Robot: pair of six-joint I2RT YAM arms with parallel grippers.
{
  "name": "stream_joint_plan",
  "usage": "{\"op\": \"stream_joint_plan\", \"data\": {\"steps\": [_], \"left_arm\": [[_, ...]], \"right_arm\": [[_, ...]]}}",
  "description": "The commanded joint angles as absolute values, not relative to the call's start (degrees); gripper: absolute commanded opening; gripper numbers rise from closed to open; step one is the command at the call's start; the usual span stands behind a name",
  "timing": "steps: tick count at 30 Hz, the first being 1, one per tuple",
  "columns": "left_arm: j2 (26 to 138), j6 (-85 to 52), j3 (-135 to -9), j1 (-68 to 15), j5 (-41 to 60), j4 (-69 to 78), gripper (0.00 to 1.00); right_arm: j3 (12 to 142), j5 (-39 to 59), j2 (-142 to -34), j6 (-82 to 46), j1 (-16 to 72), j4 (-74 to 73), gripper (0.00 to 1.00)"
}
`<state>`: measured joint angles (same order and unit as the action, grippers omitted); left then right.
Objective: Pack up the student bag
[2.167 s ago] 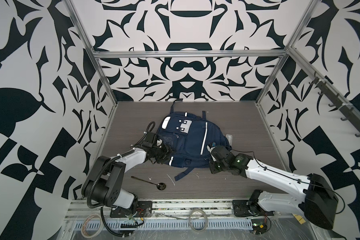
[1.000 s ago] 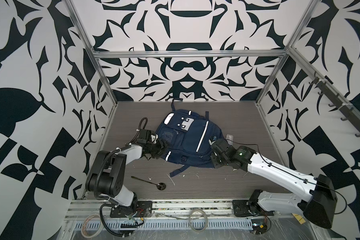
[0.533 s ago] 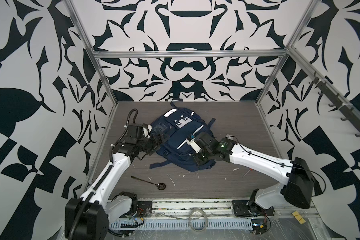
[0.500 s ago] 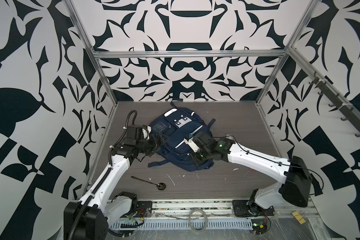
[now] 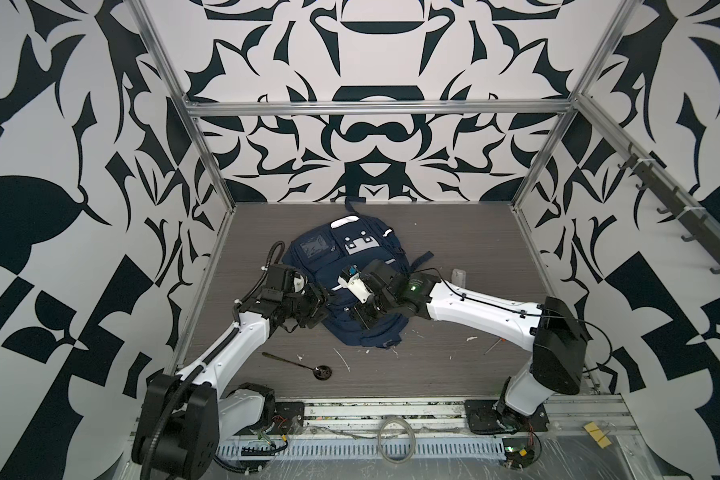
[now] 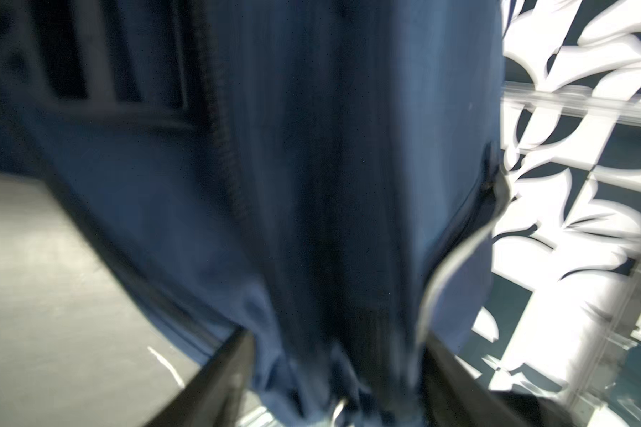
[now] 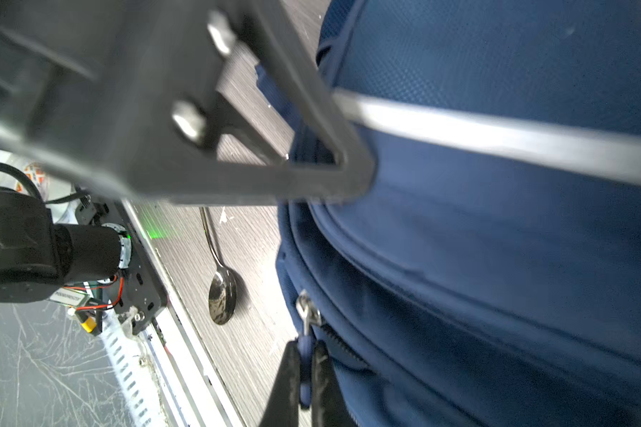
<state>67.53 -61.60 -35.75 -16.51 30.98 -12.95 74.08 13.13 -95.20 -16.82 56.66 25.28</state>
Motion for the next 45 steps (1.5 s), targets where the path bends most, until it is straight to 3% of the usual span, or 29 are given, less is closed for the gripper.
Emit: {"op": "stream_joint_plan", "data": {"steps": [1, 5, 6, 14, 19, 28, 32, 41, 45], "left_arm": [[69.36, -63.83, -37.70, -16.88, 29.27, -5.90, 0.39], [70.49, -62.09, -39.62, -16.79, 27.93, -7.74, 0.04], [70.49, -61.51, -39.93, -16.72, 27.29, -8.64, 0.00], [68.99, -57.75, -38.72, -10.98, 27.17, -11.10, 0.00], [69.60, -51.37, -40.26, -9.44, 27.05, -14.22, 0.00], [69.94, -34.84, -44.05, -9.44, 26.91, -23.72, 0.00], [69.33, -28.06, -44.29, -9.44, 28.37, -24.59, 0.00], [74.93, -14.28, -50.34, -9.49, 23.98, -32.80, 0.00], [76.84, -8.83, -49.96, -9.65, 34.00, -31.98, 0.00]], "right_arm": [[76.64, 16.19, -93.08, -17.87, 57.65, 19.24, 0.00], [75.07, 13.64, -92.14, -19.23, 57.65, 18.94, 0.00], [75.12, 12.14, -91.96, -19.40, 57.62, 20.18, 0.00], [71.46, -3.91, -86.53, -18.73, 54.59, 37.92, 0.00], [68.60, -5.36, -81.17, -17.62, 46.50, 42.47, 0.00], [70.13, -8.22, -82.38, -6.93, 31.78, 42.81, 0.00], [68.56, -8.26, -80.56, 3.77, 30.61, 33.33, 0.00], [74.68, -7.65, -86.17, 12.51, 28.64, 37.48, 0.00], [74.92, -6.41, -87.58, 14.54, 25.37, 38.07, 0.00]]}}
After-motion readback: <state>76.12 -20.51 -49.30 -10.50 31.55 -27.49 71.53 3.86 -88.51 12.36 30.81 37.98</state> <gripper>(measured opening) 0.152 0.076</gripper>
